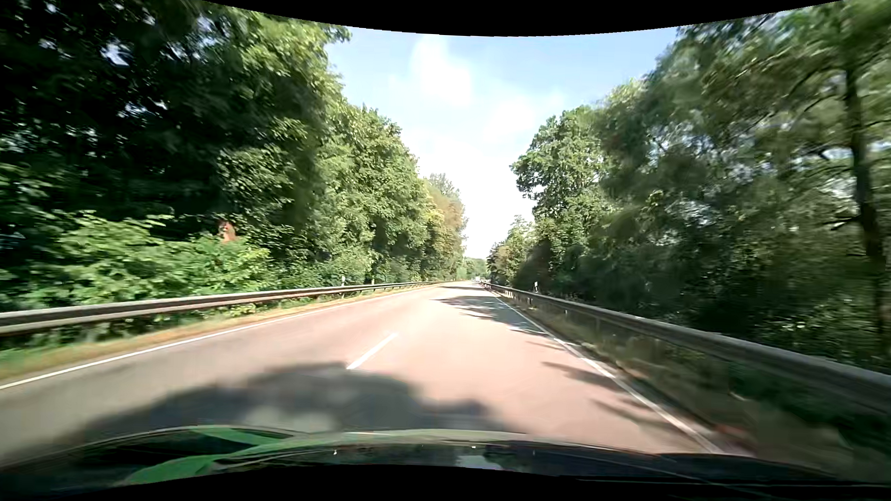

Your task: Follow the waypoints while adhering to traffic rules and regulations

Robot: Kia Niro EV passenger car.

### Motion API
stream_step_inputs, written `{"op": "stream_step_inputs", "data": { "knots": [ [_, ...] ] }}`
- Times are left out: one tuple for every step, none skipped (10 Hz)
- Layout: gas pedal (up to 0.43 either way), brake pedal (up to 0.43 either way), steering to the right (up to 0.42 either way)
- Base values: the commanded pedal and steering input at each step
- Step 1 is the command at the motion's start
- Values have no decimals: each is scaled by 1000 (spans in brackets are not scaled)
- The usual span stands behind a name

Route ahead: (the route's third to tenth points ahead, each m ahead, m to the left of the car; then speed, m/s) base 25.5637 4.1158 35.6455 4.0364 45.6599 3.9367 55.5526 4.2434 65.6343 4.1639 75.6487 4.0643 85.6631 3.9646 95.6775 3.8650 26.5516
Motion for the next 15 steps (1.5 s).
{"op": "stream_step_inputs", "data": {
  "knots": [
    [248, 0, -1],
    [248, 0, -1],
    [248, 0, -1],
    [260, 0, -1],
    [260, 0, -1],
    [260, 0, -1],
    [260, 0, -2],
    [260, 0, -1],
    [260, 0, -2],
    [260, 0, -1],
    [248, 0, -2],
    [248, 0, -2],
    [248, 0, -1],
    [248, 0, -2],
    [248, 0, -2]
  ]
}}
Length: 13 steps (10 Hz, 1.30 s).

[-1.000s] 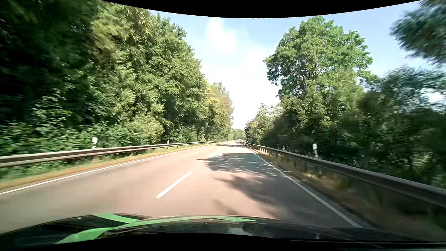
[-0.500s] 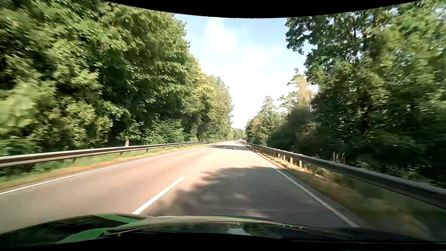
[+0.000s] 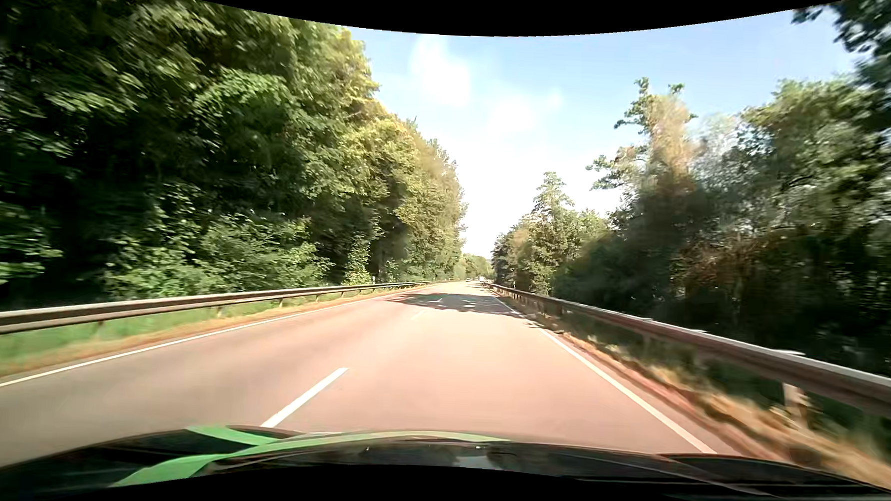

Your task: Follow the waypoints while adhering to traffic rules and regulations

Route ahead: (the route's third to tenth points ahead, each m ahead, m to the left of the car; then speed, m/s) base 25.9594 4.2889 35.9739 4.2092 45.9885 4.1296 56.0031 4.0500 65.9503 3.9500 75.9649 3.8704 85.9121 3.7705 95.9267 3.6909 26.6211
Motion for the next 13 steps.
{"op": "stream_step_inputs", "data": {
  "knots": [
    [248, 0, -2],
    [260, 0, -3],
    [260, 0, -3],
    [260, 0, -2],
    [260, 0, -3],
    [260, 0, -3],
    [260, 0, -2],
    [260, 0, -3],
    [260, 0, -2],
    [260, 0, -2],
    [260, 0, -2],
    [260, 0, -2],
    [260, 0, -2]
  ]
}}
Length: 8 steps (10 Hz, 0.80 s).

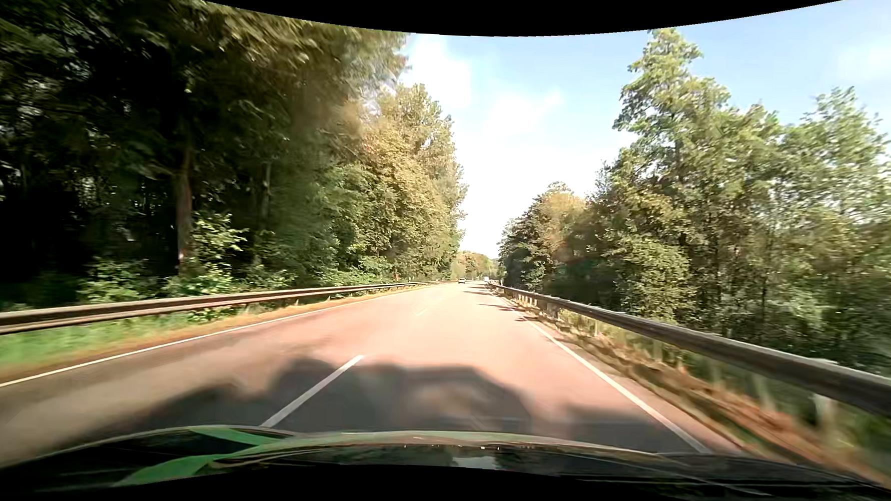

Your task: Follow the waypoints while adhering to traffic rules and regulations

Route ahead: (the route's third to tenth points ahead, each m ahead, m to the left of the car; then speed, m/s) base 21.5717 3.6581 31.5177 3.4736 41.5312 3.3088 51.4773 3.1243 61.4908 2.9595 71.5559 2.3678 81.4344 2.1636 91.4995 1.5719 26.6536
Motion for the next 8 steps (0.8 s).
{"op": "stream_step_inputs", "data": {
  "knots": [
    [268, 0, -2],
    [280, 0, -2],
    [280, 0, -2],
    [280, 0, -2],
    [280, 0, -2],
    [268, 0, -2],
    [260, 0, -1],
    [248, 0, -1]
  ]
}}
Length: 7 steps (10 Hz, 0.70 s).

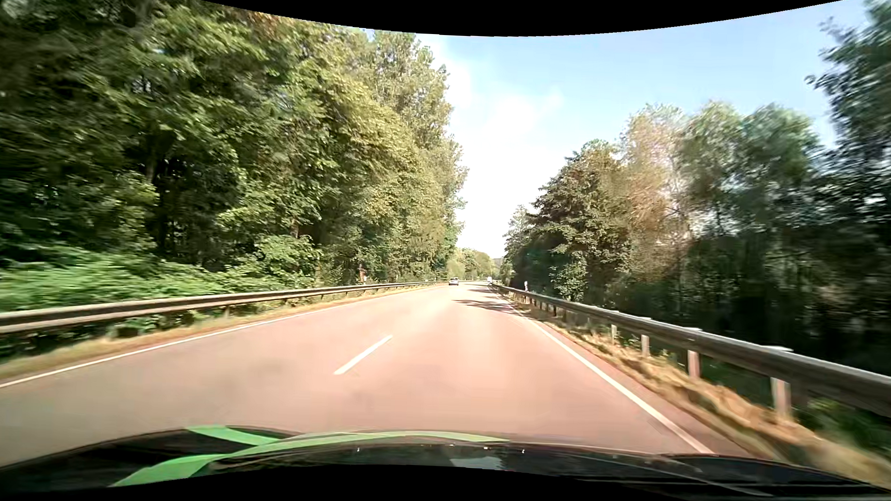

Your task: Follow the waypoints while adhering to traffic rules and regulations

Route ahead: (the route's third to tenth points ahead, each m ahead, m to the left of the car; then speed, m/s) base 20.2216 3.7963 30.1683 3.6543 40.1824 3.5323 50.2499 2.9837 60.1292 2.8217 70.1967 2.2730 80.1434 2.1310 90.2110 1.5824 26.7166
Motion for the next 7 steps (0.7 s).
{"op": "stream_step_inputs", "data": {
  "knots": [
    [248, 0, -1],
    [248, 0, -1],
    [248, 0, -1],
    [248, 0, -1],
    [248, 0, -1],
    [248, 0, 1],
    [248, 0, 1]
  ]
}}
